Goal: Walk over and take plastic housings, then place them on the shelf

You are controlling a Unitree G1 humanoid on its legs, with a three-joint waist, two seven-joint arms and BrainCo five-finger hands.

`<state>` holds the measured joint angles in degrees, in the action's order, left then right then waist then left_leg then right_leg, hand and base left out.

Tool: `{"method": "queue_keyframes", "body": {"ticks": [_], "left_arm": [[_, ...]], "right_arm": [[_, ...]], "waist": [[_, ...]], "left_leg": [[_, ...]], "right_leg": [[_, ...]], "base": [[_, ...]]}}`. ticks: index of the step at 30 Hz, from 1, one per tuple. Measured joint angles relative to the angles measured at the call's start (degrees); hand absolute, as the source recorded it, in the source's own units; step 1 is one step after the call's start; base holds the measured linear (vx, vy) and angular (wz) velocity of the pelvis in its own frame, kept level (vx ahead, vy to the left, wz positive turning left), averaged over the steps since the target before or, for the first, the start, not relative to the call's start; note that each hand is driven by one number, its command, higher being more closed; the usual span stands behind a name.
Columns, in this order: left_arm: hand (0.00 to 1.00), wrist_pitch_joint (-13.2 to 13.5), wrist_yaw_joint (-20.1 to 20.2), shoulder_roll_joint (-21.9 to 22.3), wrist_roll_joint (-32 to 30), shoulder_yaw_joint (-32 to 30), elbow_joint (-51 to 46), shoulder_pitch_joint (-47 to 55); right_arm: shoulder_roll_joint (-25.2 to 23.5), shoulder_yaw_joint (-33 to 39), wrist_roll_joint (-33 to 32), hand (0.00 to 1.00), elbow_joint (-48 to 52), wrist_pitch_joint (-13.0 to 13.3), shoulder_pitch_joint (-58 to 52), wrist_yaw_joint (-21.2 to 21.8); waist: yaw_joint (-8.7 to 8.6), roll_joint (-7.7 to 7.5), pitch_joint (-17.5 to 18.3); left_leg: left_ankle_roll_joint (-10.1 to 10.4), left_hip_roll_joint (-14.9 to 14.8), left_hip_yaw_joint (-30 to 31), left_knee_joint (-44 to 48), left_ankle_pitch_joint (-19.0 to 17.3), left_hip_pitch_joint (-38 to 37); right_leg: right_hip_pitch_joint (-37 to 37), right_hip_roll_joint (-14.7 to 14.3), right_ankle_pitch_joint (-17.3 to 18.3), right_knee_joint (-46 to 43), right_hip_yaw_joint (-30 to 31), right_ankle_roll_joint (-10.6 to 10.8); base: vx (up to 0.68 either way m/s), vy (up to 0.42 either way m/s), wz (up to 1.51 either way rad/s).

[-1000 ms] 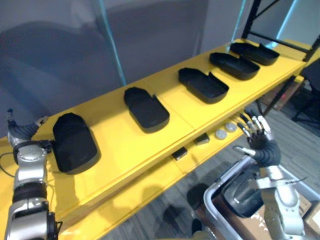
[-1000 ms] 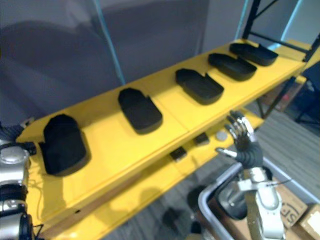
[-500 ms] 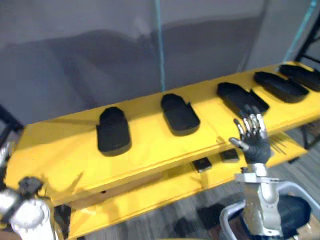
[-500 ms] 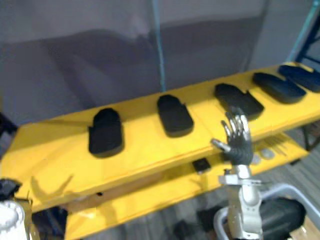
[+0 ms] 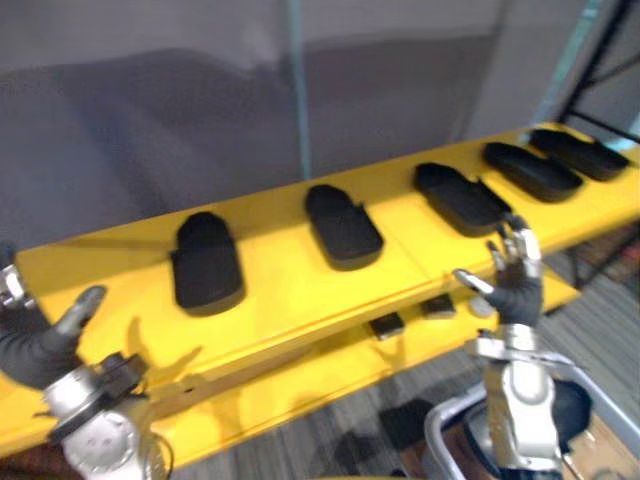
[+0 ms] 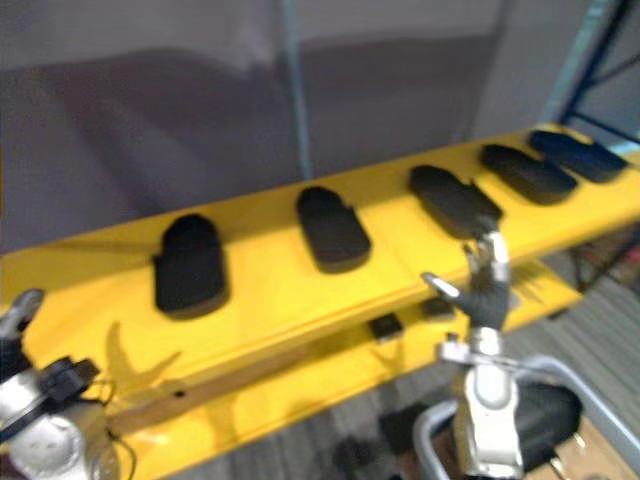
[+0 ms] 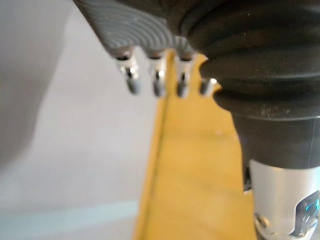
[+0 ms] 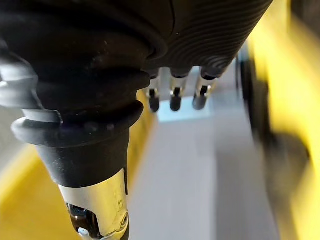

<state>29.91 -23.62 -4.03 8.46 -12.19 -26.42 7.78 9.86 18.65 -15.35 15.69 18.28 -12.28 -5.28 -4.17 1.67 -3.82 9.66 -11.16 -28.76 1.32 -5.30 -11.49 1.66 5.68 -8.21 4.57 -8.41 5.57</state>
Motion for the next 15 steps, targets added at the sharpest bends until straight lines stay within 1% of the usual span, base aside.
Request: {"method": "queue_keyframes", "body": {"ticks": [2, 3, 4, 5, 6, 7, 8, 9, 10, 11, 12, 14, 15], "left_arm": [[0.0, -0.4, -2.9, 0.0, -0.5, 2.0, 2.5, -4.5], [0.0, -0.5, -3.2, 0.0, -0.6, 2.6, 3.2, -5.9], [0.0, -1.8, -4.7, -0.1, -1.5, 3.5, 3.9, -8.4], [0.0, -2.5, -5.3, -0.1, -2.4, 3.8, 4.1, -9.6], [0.0, -3.6, -6.0, 0.0, -3.2, 4.2, 4.1, -11.3], [0.0, -4.7, -6.8, -0.1, -4.7, 3.9, 3.8, -12.2], [0.0, -5.3, -7.2, -0.2, -5.0, 3.6, 3.4, -12.3], [0.0, -6.6, -7.9, -0.2, -5.0, 2.9, 2.2, -11.7], [0.0, -7.8, -8.7, -0.2, -5.0, 1.4, 0.3, -9.7], [0.0, -8.4, -8.9, -0.2, -5.0, 0.7, -0.9, -8.3], [0.0, -9.1, -8.7, -0.2, -5.1, -0.5, -3.4, -4.6], [0.0, -9.1, -8.1, -0.2, -5.0, -0.6, -5.1, -1.7], [0.0, -8.7, -7.3, -0.2, -5.0, -0.9, -5.7, -0.5]], "right_arm": [[0.0, 5.7, -4.7, 0.0, 3.4, 1.0, -3.8, 0.5], [-0.1, 6.7, -5.9, 0.0, 3.9, 1.2, -5.0, 0.6], [-0.6, 7.7, -8.4, 0.0, 4.5, 1.8, -7.0, 2.6], [-0.9, 7.7, -9.3, 0.0, 4.9, 1.9, -8.0, 3.7], [-1.9, 7.0, -10.9, 0.0, 5.9, 2.0, -9.5, 6.1], [-2.8, 5.7, -11.1, 0.0, 6.5, 2.0, -9.8, 8.3], [-2.9, 4.5, -11.1, 0.0, 6.4, 2.0, -9.4, 9.4], [-2.8, 1.6, -11.1, 0.0, 6.4, 2.0, -7.9, 11.5], [-2.4, -1.5, -11.1, 0.0, 6.2, 2.0, -5.1, 13.7], [-2.0, -2.9, -11.0, 0.0, 6.2, 1.9, -3.5, 14.3], [-0.4, -6.3, -10.8, 0.0, 5.5, 1.5, 0.9, 14.7], [0.8, -8.1, -10.7, 0.0, 4.1, 1.1, 4.2, 14.4], [0.8, -8.7, -9.9, 0.0, 2.7, 0.7, 5.8, 13.7]], "waist": [[-3.75, 0.28, -0.7], [-4.82, 0.26, -0.8], [-6.21, 0.28, -1.1], [-6.6, 0.3, -1.2], [-7.06, 0.53, -1.5], [-6.98, 0.62, -1.7], [-6.47, 0.45, -2.2], [-4.71, -0.03, -3.6], [-3.19, 0.18, -5.0], [-2.59, 0.47, -5.4], [-1.41, 1.46, -6.2], [-0.47, 2.78, -6.3], [0.83, 2.95, -6.3]], "left_leg": [[0.3, -0.6, -4.3, 1.5, -2.0, -1.8], [0.3, -0.6, -5.2, 1.5, -2.1, -2.2], [0.3, -0.5, -6.4, 1.4, -2.4, -2.9], [0.3, -0.4, -6.7, 1.3, -2.5, -3.3], [0.3, -0.4, -7.4, 1.5, -2.8, -3.7], [-0.2, -0.2, -7.4, 2.5, -3.1, -3.3], [-0.9, -0.2, -6.1, 4.0, -3.5, -3.0], [-2.9, -0.4, -0.4, 8.9, -4.6, -1.8], [-5.8, -0.5, 7.5, 14.9, -6.4, 0.9], [-6.8, -0.4, 10.9, 17.9, -7.3, 2.4], [-6.9, -0.1, 17.3, 23.0, -9.6, 5.7], [-6.6, 0.1, 20.5, 22.9, -11.7, 6.7], [-5.5, 0.7, 20.3, 19.8, -12.6, 6.6]], "right_leg": [[-0.7, -1.0, -0.2, 0.0, 3.9, 0.1], [-0.7, -1.1, -0.3, 0.0, 4.5, 0.1], [-0.8, -1.3, -0.4, 0.0, 5.7, 0.2], [-0.8, -1.5, -0.4, 0.0, 6.2, 0.2], [-1.0, -1.7, -0.5, 0.0, 7.1, 0.3], [-1.6, -1.7, -0.5, 0.0, 8.1, 0.3], [-1.8, -1.7, -0.5, 0.0, 9.1, 0.3], [-1.9, -1.6, -0.6, 0.0, 11.5, 0.0], [-2.3, -1.8, -0.5, 0.0, 13.7, 0.0], [-2.7, -1.9, -0.5, 0.0, 14.5, 0.0], [-3.7, -1.9, -0.8, 0.0, 15.4, -0.4], [-5.0, -2.2, -1.6, 0.0, 15.1, -0.7], [-6.5, -2.1, -2.7, 0.0, 14.6, 0.2]], "base": [[0.02, 0.021, -0.99], [0.01, 0.019, -0.68], [0.0, 0.017, -0.42], [-0.02, 0.025, -0.47], [-0.04, 0.021, -0.38], [-0.04, 0.013, -0.4], [-0.04, -0.005, -0.64], [-0.1, -0.03, -0.9], [-0.1, -0.027, -0.95], [-0.17, 0.048, -0.82], [-0.11, 0.114, -0.49], [-0.12, 0.19, -0.13], [-0.1, 0.197, 0.26]]}}
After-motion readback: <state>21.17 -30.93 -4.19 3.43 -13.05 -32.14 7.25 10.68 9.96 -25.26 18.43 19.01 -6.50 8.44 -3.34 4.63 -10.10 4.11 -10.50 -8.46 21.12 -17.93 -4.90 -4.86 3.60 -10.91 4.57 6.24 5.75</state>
